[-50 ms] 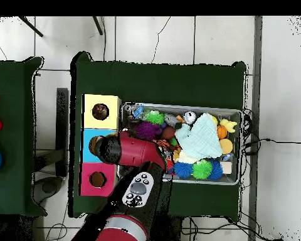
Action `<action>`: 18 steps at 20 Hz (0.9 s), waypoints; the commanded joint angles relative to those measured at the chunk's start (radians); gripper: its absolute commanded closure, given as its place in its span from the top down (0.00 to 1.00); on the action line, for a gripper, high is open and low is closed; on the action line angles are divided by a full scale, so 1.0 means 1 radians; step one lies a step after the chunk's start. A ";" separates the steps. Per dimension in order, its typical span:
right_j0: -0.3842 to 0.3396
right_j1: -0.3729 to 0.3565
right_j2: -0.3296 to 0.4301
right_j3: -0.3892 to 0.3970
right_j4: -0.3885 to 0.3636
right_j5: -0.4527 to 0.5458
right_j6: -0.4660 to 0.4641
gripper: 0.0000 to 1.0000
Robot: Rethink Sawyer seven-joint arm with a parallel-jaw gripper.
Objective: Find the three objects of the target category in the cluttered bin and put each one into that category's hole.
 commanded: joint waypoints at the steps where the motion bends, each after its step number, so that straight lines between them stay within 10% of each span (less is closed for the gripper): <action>1: 0.006 0.052 0.096 0.043 -0.029 -0.032 0.106 1.00; 18: 0.082 0.105 0.084 0.022 0.024 -0.032 0.164 1.00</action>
